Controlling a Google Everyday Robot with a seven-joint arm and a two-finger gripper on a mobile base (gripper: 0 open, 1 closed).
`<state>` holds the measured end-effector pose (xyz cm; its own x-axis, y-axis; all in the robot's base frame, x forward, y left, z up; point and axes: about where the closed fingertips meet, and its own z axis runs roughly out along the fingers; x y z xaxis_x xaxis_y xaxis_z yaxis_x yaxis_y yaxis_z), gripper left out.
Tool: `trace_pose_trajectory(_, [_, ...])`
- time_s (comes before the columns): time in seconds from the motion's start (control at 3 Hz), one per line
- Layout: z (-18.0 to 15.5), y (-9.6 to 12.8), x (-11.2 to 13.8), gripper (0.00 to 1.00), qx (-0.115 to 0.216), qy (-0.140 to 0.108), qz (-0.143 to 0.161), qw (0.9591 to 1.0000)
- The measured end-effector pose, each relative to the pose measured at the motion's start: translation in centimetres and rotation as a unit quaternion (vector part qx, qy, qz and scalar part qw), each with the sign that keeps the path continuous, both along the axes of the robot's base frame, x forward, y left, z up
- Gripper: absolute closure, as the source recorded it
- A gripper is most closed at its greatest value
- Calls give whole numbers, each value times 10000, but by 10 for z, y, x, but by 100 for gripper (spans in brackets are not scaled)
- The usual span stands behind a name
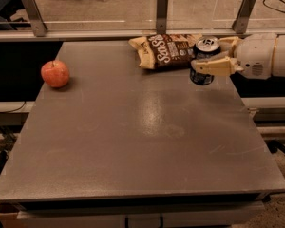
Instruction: Move pepsi can near brown chip bag
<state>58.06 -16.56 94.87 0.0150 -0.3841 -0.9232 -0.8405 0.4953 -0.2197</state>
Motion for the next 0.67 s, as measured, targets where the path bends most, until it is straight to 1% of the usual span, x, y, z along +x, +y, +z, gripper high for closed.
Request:
trace_pose_trajectory(0.33, [-15, -21, 29, 100, 242, -3, -380, 9990])
trace_pose_trajectory(0.67, [-25, -39, 49, 82, 577, -101, -672, 9960])
